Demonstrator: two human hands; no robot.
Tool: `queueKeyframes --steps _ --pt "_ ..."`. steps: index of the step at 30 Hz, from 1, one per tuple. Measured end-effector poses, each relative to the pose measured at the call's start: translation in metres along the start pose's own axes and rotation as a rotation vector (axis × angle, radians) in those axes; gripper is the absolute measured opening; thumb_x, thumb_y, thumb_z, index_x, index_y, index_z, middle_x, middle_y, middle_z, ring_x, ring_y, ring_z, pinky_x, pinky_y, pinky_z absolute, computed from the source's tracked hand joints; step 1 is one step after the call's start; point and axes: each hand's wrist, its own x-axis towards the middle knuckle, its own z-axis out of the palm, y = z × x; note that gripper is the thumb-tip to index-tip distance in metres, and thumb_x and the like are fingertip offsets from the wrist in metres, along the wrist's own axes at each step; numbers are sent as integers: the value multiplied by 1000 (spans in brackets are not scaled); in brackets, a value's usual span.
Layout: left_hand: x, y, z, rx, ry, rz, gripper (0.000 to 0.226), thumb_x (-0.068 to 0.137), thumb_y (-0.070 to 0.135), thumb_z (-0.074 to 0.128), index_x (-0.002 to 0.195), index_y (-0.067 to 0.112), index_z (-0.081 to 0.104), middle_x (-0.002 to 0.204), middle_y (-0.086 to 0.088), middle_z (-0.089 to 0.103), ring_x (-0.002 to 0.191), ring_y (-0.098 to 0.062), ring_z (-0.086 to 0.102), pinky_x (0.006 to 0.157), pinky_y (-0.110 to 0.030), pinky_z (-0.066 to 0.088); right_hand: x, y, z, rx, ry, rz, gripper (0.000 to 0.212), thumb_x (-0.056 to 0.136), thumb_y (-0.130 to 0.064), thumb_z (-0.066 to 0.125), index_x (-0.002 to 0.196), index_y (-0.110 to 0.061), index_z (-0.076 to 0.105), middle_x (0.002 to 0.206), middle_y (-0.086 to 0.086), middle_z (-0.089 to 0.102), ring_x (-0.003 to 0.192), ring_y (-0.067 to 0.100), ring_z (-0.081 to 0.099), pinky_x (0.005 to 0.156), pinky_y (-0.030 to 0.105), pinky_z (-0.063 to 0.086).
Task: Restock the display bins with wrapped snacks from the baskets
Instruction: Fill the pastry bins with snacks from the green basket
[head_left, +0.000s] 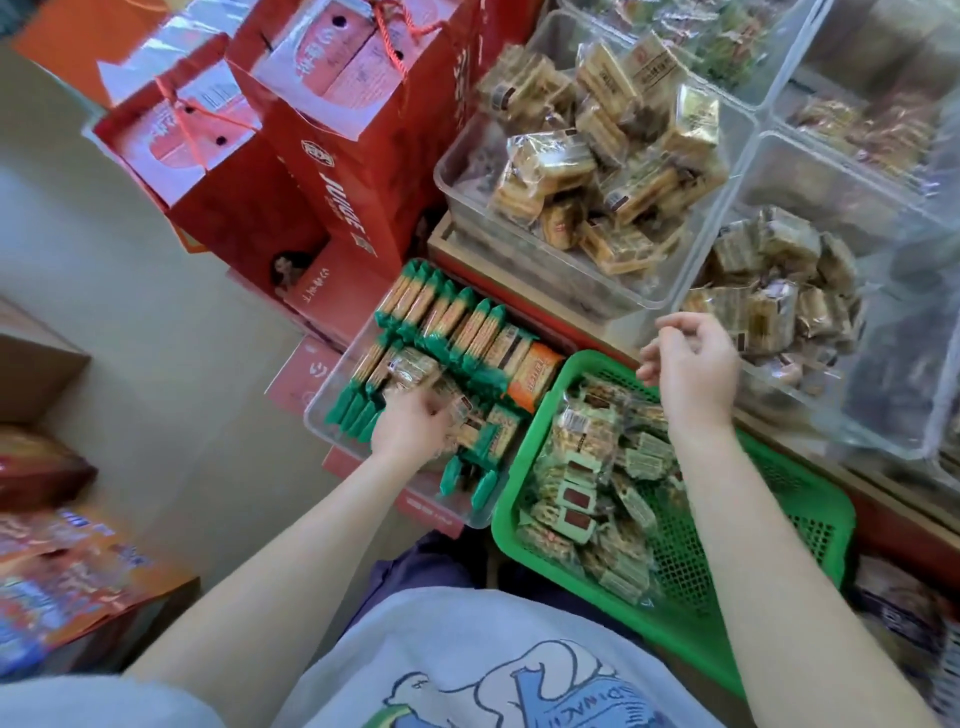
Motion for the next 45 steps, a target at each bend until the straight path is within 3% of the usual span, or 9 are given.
queueKeyframes --steps 3,6,8,15,21,26,30,37,45 --pt "27 -20 1 217 138 53 56 94 21 61 147 21 40 147 -9 41 127 -30 49 79 -44 58 -27 20 51 -212 -340 -12 16 101 -11 49 96 -20 61 82 11 67 62 19 61 60 34 51" --pt "53 -22 3 327 152 119 76 93 33 66 156 25 24 160 -15 26 144 -35 32 99 -49 51 -40 49 93 -463 -642 32 14 104 -21 48 100 -23 62 89 10 67 73 30 65 61 33 46" --pt "68 -22 8 363 148 110 84 91 38 68 158 24 19 157 -18 32 141 -37 35 100 -49 48 -47 64 113 -569 -742 55 15 105 -25 46 103 -23 61 89 6 65 70 28 63 61 34 46" --pt "81 -21 -4 384 294 137 46 83 11 63 125 9 45 83 -7 62 78 -29 56 46 -33 37 -61 71 143 -628 -857 61 16 103 -25 45 108 -21 59 88 3 65 70 23 61 59 33 44" --pt "39 -22 -48 -93 247 83 29 90 31 63 116 18 62 92 3 65 78 -17 62 65 -32 50 -57 59 124 -447 -716 9 14 103 -25 49 113 -26 57 98 -3 61 80 25 65 70 37 51" --pt "-1 1 -52 -590 -119 8 14 93 23 55 97 25 68 96 -2 75 82 -24 73 81 -42 61 -55 36 111 -238 -713 46 45 101 -49 51 140 -28 45 122 -8 57 100 10 62 72 24 52" --pt "-9 20 -35 -743 -233 30 22 90 36 59 100 21 70 93 -9 77 99 -36 71 90 -49 58 -51 18 95 -34 -893 304 37 102 -45 53 111 -9 61 87 7 72 68 24 64 52 29 47" --pt "-6 45 -26 -662 -239 51 39 106 45 39 108 20 69 91 -2 78 80 -26 71 84 -48 56 -18 5 22 313 -292 362 36 101 -45 53 99 -10 64 69 1 62 52 11 47 46 24 31" --pt "-4 47 -8 -571 -235 69 31 105 41 44 109 21 68 94 -3 77 76 -16 71 71 -30 56 43 -9 -34 739 63 329 33 102 -30 56 131 -13 52 103 10 72 71 20 70 61 29 55"
